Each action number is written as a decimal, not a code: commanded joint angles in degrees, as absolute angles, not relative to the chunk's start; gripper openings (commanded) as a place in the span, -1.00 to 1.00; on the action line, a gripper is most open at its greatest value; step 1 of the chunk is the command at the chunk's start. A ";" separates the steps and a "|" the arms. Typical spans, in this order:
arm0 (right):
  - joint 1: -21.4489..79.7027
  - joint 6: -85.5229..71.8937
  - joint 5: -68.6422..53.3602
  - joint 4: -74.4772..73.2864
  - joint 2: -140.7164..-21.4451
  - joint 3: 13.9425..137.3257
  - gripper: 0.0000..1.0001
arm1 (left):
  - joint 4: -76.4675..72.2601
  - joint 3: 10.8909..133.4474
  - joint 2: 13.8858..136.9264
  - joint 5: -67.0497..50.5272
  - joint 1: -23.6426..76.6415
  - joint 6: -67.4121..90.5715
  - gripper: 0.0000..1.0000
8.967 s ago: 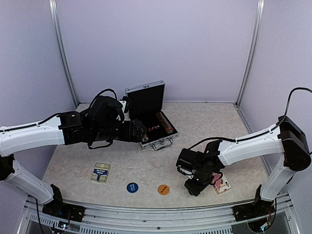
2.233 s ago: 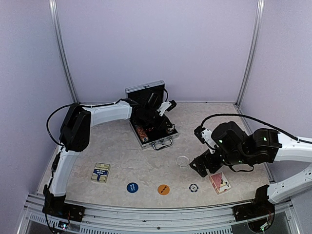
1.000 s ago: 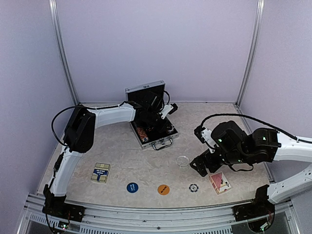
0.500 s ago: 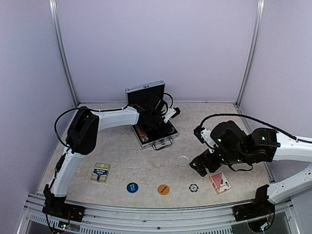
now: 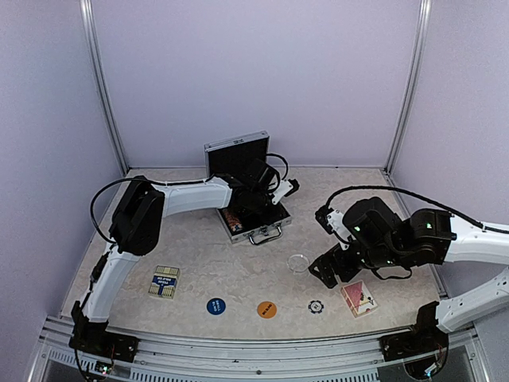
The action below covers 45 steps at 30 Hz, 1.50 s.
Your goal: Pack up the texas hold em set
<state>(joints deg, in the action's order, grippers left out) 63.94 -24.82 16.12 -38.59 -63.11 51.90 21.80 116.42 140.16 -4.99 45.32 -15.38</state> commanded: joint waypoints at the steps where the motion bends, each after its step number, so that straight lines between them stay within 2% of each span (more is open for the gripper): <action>1: 63.37 -24.39 15.56 -37.28 -63.43 52.16 1.00 | 19.53 115.48 139.31 -2.72 45.18 -14.67 -0.25; 7: 63.37 -24.35 15.39 -37.42 -63.74 52.38 1.00 | 19.18 115.11 137.61 -1.75 45.26 -13.82 -0.21; 20: 63.37 -25.47 14.59 -38.52 -63.84 52.56 0.99 | 15.83 112.68 135.47 8.54 44.13 -11.69 -0.20; 31: 63.37 -25.08 13.39 -38.34 -64.93 52.19 0.99 | 12.07 108.66 131.81 6.25 44.04 -9.16 -0.19; 36: 63.37 -25.14 10.38 -39.85 -69.94 51.25 1.00 | 11.68 106.80 128.85 4.77 44.39 -6.00 0.04; 45: 63.37 -25.62 6.47 -41.72 -78.44 50.45 0.98 | 9.87 94.59 117.09 8.69 47.67 4.47 0.66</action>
<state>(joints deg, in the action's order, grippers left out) 63.83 -25.06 8.62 -39.88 -77.10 50.98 11.55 98.76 122.93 6.11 45.41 -1.52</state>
